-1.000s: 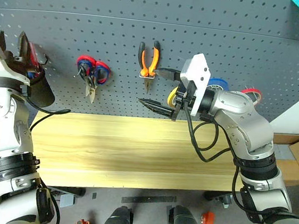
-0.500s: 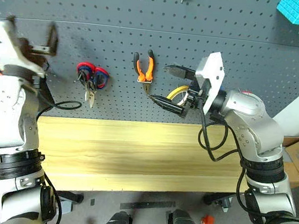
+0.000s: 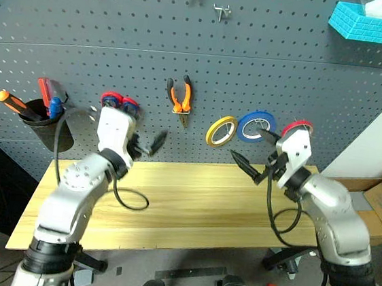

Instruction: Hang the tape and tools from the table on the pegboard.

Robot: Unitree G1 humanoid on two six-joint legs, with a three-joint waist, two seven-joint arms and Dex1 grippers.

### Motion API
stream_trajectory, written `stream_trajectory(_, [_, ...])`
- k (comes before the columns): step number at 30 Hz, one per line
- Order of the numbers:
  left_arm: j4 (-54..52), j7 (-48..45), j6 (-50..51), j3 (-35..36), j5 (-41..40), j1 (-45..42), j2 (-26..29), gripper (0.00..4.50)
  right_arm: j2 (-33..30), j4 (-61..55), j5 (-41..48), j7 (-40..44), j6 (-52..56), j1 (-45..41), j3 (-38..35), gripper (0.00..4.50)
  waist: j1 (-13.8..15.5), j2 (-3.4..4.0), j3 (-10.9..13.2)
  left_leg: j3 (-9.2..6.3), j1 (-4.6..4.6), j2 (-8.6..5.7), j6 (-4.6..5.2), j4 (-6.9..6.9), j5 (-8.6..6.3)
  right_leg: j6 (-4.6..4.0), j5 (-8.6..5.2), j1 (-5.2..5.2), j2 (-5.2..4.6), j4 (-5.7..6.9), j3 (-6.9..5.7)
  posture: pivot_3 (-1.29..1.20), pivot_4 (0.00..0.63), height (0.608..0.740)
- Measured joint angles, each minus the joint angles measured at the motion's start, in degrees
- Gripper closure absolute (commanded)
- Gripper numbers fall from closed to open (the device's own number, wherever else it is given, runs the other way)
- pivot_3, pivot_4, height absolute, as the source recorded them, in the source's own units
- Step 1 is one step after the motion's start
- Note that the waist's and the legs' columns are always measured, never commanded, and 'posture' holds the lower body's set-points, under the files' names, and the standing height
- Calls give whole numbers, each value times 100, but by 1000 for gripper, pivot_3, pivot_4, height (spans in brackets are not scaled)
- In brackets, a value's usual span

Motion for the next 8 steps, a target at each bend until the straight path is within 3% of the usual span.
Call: stream_trajectory(8, [2233, 185, -1446, -185, 994, 1331, -361, 113, 384, 1614, -948, -922, -1722, 1440, -79, 0, 17, 47, -131, -3, 68, 8, 27, -3, -15, 1, 1, 67, 17, -5, 3, -66, 18, 740])
